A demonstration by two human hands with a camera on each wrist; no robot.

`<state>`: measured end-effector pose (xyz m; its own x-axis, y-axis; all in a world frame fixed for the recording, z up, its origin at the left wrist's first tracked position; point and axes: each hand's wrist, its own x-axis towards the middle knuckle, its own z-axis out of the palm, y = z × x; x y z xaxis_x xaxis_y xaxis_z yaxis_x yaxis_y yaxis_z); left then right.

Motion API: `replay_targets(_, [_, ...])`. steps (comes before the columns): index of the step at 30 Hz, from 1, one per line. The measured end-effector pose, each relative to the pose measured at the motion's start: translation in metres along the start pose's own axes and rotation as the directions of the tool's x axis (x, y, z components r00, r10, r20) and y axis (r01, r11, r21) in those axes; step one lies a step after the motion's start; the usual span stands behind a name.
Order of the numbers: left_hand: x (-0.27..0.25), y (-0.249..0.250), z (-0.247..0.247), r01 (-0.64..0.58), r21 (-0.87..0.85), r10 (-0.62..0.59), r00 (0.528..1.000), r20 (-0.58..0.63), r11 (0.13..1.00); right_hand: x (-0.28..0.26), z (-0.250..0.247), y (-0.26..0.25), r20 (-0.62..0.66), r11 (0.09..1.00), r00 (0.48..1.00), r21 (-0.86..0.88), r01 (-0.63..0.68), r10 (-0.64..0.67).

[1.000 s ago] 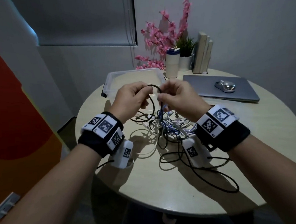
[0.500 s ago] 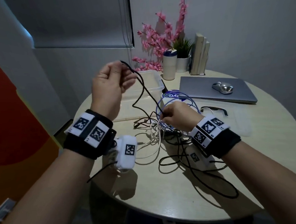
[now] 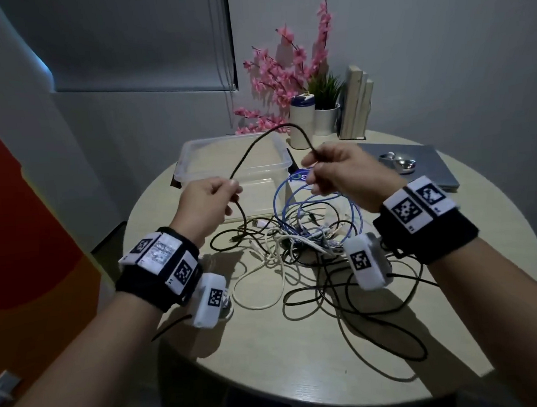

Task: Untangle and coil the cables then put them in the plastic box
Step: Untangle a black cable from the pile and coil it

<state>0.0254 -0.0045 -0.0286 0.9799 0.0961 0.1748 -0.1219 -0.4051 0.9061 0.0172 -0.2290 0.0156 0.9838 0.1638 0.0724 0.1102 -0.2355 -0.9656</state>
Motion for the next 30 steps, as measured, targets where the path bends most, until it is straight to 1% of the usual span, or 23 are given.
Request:
replay_targets(2, [-0.003, 0.006, 0.005, -0.048, 0.033, 0.046, 0.997, 0.068, 0.998, -0.002, 0.007, 0.007, 0.028, 0.995, 0.999, -0.103, -0.017, 0.020])
replay_targets(3, [-0.004, 0.009, 0.008, -0.089, 0.091, 0.079, 0.992, 0.099, 0.992, -0.002, 0.011, 0.010, 0.035, 0.996, 0.999, -0.087, -0.020, 0.024])
replay_targets(4, [-0.006, 0.011, 0.010, -0.137, 0.174, 0.113, 0.984, 0.140, 0.975, -0.003, 0.014, 0.013, 0.041, 1.000, 0.999, -0.023, -0.019, 0.020])
replay_targets(6, [-0.010, 0.013, 0.014, -0.214, 0.366, 0.118, 0.957, 0.267, 0.906, -0.002, 0.016, 0.015, 0.022, 0.975, 1.000, 0.223, -0.013, 0.008])
replay_targets(8, [-0.014, 0.011, 0.016, -0.265, 0.521, 0.034, 0.911, 0.410, 0.811, -0.001, 0.015, 0.012, -0.022, 0.881, 1.000, 0.472, 0.005, 0.007])
replay_targets(9, [-0.015, 0.009, 0.017, -0.296, 0.565, -0.013, 0.878, 0.478, 0.770, -0.001, 0.014, 0.008, -0.050, 0.825, 0.999, 0.565, 0.025, 0.004])
replay_targets(10, [-0.018, 0.009, 0.017, -0.330, 0.572, -0.044, 0.839, 0.542, 0.751, 0.001, 0.013, 0.006, -0.085, 0.776, 0.996, 0.629, 0.053, 0.000])
replay_targets(11, [-0.019, 0.009, 0.019, -0.359, 0.546, -0.056, 0.797, 0.601, 0.757, 0.002, 0.013, 0.004, -0.117, 0.730, 0.993, 0.678, 0.079, 0.002])
replay_targets(12, [-0.021, 0.009, 0.020, -0.362, 0.492, -0.051, 0.764, 0.644, 0.792, 0.003, 0.013, 0.004, -0.147, 0.706, 0.989, 0.701, 0.098, 0.010])
replay_targets(13, [-0.023, 0.011, 0.021, -0.335, 0.430, -0.046, 0.743, 0.668, 0.839, 0.005, 0.015, 0.005, -0.179, 0.706, 0.984, 0.699, 0.113, 0.019])
replay_targets(14, [-0.024, 0.014, 0.021, -0.305, 0.379, -0.040, 0.732, 0.680, 0.874, 0.007, 0.016, 0.008, -0.215, 0.740, 0.976, 0.661, 0.125, 0.027])
replay_targets(15, [-0.025, 0.018, 0.020, -0.303, 0.353, -0.023, 0.729, 0.685, 0.885, 0.009, 0.017, 0.012, -0.253, 0.796, 0.967, 0.591, 0.135, 0.024])
replay_targets(17, [-0.024, 0.023, 0.015, -0.338, 0.336, 0.025, 0.736, 0.676, 0.879, 0.012, 0.017, 0.023, -0.315, 0.949, 0.947, 0.272, 0.157, -0.067])
replay_targets(18, [-0.021, 0.026, 0.011, -0.340, 0.300, 0.065, 0.750, 0.659, 0.891, 0.012, 0.016, 0.027, -0.291, 0.985, 0.948, 0.074, 0.154, -0.126])
replay_targets(19, [-0.019, 0.028, 0.007, -0.322, 0.239, 0.109, 0.773, 0.625, 0.916, 0.011, 0.016, 0.029, -0.218, 0.987, 0.964, -0.084, 0.138, -0.154])
replay_targets(20, [-0.017, 0.030, 0.005, -0.295, 0.173, 0.150, 0.811, 0.565, 0.940, 0.009, 0.016, 0.030, -0.125, 0.974, 0.982, -0.197, 0.115, -0.141])
replay_targets(21, [-0.015, 0.032, 0.003, -0.287, 0.138, 0.190, 0.857, 0.479, 0.948, 0.007, 0.017, 0.030, -0.042, 0.966, 0.993, -0.241, 0.097, -0.111])
replay_targets(22, [-0.012, 0.034, 0.002, -0.303, 0.143, 0.231, 0.896, 0.378, 0.942, 0.004, 0.019, 0.031, 0.026, 0.969, 0.996, -0.231, 0.090, -0.086])
replay_targets(23, [-0.010, 0.037, 0.001, -0.323, 0.170, 0.271, 0.923, 0.274, 0.931, 0.002, 0.022, 0.031, 0.074, 0.977, 0.994, -0.191, 0.091, -0.078])
replay_targets(24, [-0.007, 0.038, 0.001, -0.338, 0.192, 0.305, 0.935, 0.181, 0.921, 0.000, 0.024, 0.029, 0.106, 0.983, 0.991, -0.161, 0.092, -0.075])
replay_targets(26, [0.000, 0.039, 0.001, -0.342, 0.199, 0.340, 0.939, 0.041, 0.919, -0.002, 0.026, 0.030, 0.153, 0.984, 0.985, -0.145, 0.103, -0.081])
replay_targets(28, [0.006, 0.034, 0.001, -0.321, 0.191, 0.331, 0.943, -0.025, 0.928, -0.004, 0.027, 0.030, 0.223, 0.981, 0.971, -0.152, 0.123, -0.087])
replay_targets(30, [0.007, 0.026, 0.002, -0.292, 0.244, 0.305, 0.952, -0.016, 0.925, -0.007, 0.026, 0.027, 0.256, 0.993, 0.962, -0.047, 0.107, -0.092])
